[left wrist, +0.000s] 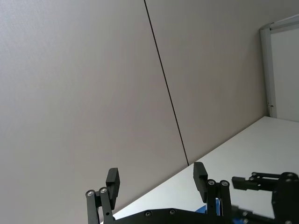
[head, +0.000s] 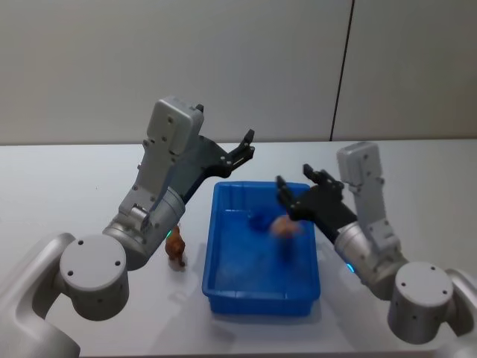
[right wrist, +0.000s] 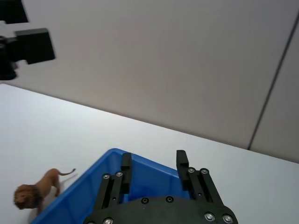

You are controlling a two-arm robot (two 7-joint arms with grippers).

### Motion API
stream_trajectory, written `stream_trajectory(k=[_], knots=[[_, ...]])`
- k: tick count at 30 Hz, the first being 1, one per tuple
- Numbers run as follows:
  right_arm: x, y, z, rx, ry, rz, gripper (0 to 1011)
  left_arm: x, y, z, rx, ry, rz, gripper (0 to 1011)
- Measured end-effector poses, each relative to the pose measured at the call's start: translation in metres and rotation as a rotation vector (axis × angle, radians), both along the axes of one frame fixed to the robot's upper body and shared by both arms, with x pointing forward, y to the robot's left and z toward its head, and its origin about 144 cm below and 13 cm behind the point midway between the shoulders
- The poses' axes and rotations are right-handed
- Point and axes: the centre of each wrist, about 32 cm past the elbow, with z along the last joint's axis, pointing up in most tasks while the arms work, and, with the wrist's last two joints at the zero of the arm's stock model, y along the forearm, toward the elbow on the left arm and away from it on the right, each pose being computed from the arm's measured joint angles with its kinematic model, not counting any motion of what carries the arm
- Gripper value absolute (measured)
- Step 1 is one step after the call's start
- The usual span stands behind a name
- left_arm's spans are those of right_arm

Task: Pick up the two dolls from the table and place them into the box.

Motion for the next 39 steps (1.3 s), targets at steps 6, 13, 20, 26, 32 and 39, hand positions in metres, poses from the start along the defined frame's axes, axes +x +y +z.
stream_trajectory(k=[6,13,20,26,32,39], knots=[[0.007,0.007,0.0,0.016,0.028,0.066,721,0.0,0.0,0.0,0.0,0.0,0.0,1001],[0.01,0.009,-0.001,0.024,0.051,0.078,923,0.0,0.0,0.0,0.0,0.0,0.0,1001],[0.007,0.006,0.0,0.022,0.058,0.034,1001,0.0,0.0,0.0,0.0,0.0,0.0,1001],[0.0,0.0,0.0,0.014,0.061,-0.034,1001,0.0,0.0,0.0,0.0,0.0,0.0,1001],[-0.009,-0.008,0.0,-0.001,0.062,-0.112,1001,0.0,0.0,0.0,0.0,0.0,0.0,1001],[-0.021,-0.019,0.001,-0.026,0.065,-0.213,1001,0.0,0.0,0.0,0.0,0.0,0.0,1001]])
